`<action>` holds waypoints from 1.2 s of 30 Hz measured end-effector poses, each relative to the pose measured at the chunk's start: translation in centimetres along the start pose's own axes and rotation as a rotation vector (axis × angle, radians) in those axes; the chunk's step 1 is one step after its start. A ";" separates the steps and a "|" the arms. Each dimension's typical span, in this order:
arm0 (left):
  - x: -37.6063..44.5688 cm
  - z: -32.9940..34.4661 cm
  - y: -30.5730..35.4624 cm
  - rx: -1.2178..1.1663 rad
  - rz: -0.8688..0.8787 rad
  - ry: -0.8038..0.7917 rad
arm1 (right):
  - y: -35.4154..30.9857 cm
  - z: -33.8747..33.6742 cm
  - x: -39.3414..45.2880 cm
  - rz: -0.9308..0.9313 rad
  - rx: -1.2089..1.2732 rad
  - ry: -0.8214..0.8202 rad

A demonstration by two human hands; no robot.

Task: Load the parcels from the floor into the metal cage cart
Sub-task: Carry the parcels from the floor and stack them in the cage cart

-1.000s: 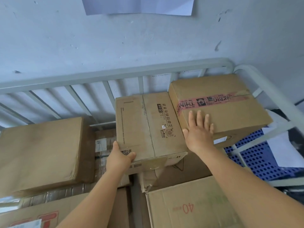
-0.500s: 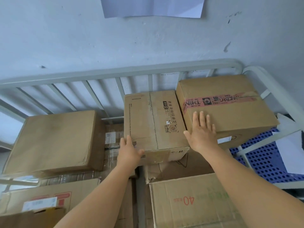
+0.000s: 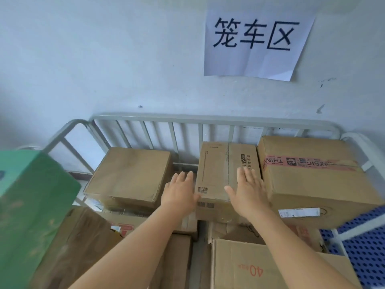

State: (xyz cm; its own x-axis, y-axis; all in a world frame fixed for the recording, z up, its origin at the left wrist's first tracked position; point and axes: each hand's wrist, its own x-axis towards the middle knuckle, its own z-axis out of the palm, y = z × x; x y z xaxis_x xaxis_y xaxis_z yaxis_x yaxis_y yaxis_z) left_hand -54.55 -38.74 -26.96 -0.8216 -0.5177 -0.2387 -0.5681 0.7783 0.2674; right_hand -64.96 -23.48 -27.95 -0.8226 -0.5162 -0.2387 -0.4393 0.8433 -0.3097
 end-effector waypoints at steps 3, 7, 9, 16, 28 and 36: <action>-3.0 -3.8 -1.5 0.024 -0.010 0.102 | -3.8 -1.4 -1.8 -0.101 0.025 0.048; -7.2 -9.2 -4.5 0.043 -0.048 0.245 | -9.8 -3.0 -4.3 -0.243 0.070 0.112; -9.4 -11.7 -6.3 0.089 -0.071 0.294 | -13.0 -3.9 -5.6 -0.322 0.091 0.145; -16.9 -19.4 -14.1 0.119 -0.168 0.426 | -24.1 -5.1 -11.6 -0.492 0.195 0.150; -24.6 -21.4 -32.1 0.001 -0.497 0.218 | -37.5 2.2 -18.9 -0.440 0.373 -0.131; -24.0 -22.1 -34.1 -0.124 -0.363 0.249 | -39.8 3.5 -19.1 -0.329 0.475 -0.138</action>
State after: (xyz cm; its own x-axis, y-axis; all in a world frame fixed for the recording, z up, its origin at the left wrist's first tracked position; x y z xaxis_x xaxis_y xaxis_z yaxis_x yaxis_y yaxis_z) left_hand -16.49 -60.67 -9.69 -0.5455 -0.8309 -0.1097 -0.8105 0.4897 0.3214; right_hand -30.48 -47.74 -14.25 -0.6020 -0.7805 -0.1682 -0.4272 0.4928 -0.7580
